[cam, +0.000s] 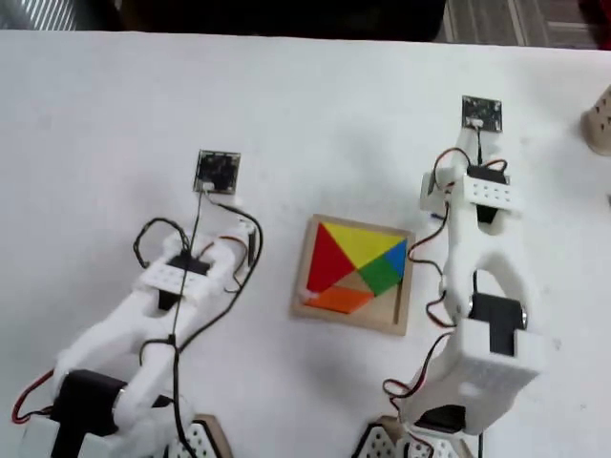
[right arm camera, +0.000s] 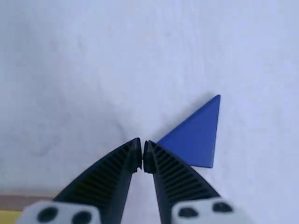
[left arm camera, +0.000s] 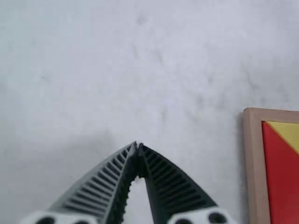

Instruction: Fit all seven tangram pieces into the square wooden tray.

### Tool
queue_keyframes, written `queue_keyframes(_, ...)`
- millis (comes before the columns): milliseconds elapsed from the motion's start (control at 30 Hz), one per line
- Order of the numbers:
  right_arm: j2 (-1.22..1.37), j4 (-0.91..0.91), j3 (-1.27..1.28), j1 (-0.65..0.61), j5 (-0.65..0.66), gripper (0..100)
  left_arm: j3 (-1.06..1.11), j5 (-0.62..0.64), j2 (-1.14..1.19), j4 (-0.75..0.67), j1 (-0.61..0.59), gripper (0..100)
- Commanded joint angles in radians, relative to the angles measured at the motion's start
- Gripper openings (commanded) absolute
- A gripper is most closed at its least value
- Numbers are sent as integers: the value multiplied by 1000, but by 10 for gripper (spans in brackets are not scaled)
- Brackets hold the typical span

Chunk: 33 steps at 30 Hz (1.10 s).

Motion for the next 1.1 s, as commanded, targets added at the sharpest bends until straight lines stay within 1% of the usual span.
queue_keyframes(0, 18, -41, -51, -10, -3, 25, -69, -8, 1, -2, -4, 23)
queue_keyframes(133, 36, -48, -51, -21, -3, 25, -69, -8, 1, -2, -1, 23)
queue_keyframes(500, 48, -54, -94, 44, -9, 25, -78, -8, 2, -2, -1, 23)
queue_keyframes(667, 136, -42, -118, 76, 0, 25, -78, -8, 2, -2, -1, 23)
queue_keyframes(767, 174, 30, -170, 114, 0, 25, -78, -8, 2, -2, -1, 23)
queue_keyframes(867, 177, 111, -189, 127, 0, 22, -78, -8, 2, -2, -1, 23)
queue_keyframes(967, 143, 183, -187, 136, 2, 20, -77, -8, 2, -2, -1, 23)
queue_keyframes(1067, 96, 213, -167, 160, -8, 19, -77, -8, 2, -2, -1, 23)
